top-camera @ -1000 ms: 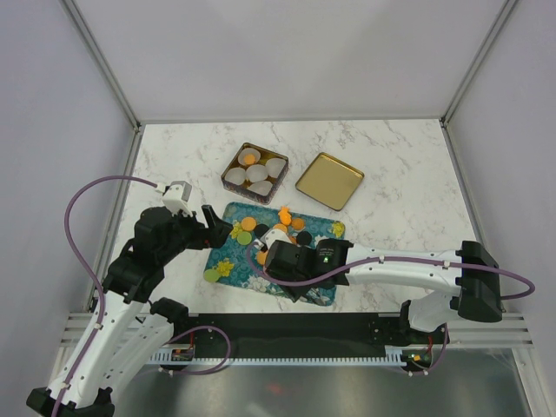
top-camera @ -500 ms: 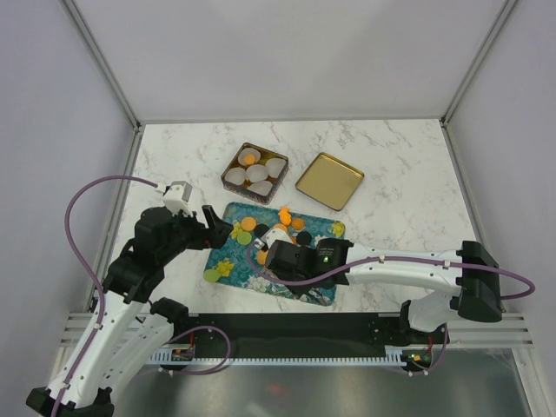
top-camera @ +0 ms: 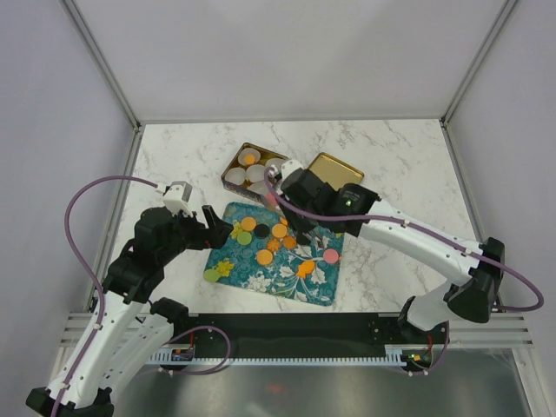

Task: Pack the cookies

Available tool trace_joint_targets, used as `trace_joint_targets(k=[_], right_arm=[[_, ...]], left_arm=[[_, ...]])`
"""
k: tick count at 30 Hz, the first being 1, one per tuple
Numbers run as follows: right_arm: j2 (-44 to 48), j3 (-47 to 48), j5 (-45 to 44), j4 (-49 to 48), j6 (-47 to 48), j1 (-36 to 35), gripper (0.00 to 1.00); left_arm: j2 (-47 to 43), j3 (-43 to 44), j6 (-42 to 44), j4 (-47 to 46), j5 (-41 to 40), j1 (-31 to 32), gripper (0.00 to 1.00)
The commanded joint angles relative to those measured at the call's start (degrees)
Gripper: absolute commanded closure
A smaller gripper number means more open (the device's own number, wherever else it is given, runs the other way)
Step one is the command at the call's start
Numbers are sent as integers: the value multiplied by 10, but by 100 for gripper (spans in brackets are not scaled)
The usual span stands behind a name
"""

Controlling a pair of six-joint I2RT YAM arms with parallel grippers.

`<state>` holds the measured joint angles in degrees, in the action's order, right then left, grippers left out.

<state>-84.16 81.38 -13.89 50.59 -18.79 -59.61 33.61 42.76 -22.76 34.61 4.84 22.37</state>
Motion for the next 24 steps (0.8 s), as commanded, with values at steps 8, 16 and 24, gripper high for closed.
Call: trace_joint_targets(k=[8,16,24], right_arm=[[-187,206,43,-113,65,151,66],[-318,320,56,-116,63,200,67],[-351,321,69,-113,63,212,66]], left_arm=[[-5,0,23,-14,3,2,2],[-11,0,21,-14,1,4,2],[-10,1,22,-14,2,5,2]])
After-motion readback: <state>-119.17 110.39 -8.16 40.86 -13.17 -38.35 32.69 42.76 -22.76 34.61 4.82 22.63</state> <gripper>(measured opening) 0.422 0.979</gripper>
